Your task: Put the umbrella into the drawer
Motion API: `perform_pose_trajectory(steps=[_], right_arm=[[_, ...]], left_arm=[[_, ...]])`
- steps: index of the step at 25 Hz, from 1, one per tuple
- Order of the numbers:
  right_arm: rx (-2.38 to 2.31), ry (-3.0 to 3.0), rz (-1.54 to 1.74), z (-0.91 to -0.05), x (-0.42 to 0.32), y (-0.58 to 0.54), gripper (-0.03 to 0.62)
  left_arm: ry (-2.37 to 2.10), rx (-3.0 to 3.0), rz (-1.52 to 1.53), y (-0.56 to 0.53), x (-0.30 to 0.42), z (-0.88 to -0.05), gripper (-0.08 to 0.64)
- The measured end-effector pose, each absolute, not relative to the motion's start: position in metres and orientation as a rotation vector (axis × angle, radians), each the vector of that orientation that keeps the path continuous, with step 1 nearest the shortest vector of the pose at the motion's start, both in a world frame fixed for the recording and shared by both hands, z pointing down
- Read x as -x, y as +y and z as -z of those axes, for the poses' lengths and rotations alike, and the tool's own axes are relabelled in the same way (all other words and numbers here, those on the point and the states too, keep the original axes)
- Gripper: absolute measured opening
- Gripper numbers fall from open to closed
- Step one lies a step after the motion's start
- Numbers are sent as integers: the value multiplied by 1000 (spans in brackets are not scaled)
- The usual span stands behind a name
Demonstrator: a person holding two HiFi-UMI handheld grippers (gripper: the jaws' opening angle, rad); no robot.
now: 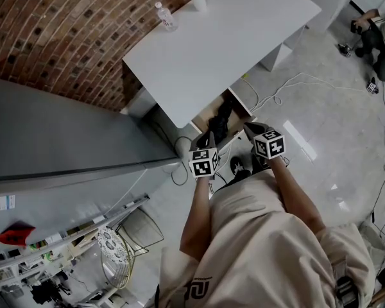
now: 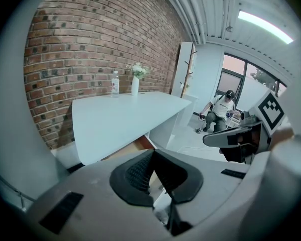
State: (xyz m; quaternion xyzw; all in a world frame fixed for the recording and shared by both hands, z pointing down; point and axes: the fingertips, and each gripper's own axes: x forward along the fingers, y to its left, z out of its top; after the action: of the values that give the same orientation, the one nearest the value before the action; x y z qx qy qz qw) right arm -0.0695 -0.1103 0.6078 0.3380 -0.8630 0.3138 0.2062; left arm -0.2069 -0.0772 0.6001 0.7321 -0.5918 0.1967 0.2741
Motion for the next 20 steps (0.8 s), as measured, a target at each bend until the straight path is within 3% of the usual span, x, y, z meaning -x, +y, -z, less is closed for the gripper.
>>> perform_pose_trajectory(steps=[20], right_arm=[[-993, -2390, -905, -607, 60, -107, 69]], left_arm=[[-1571, -2017, -546, -81, 202, -597, 9]])
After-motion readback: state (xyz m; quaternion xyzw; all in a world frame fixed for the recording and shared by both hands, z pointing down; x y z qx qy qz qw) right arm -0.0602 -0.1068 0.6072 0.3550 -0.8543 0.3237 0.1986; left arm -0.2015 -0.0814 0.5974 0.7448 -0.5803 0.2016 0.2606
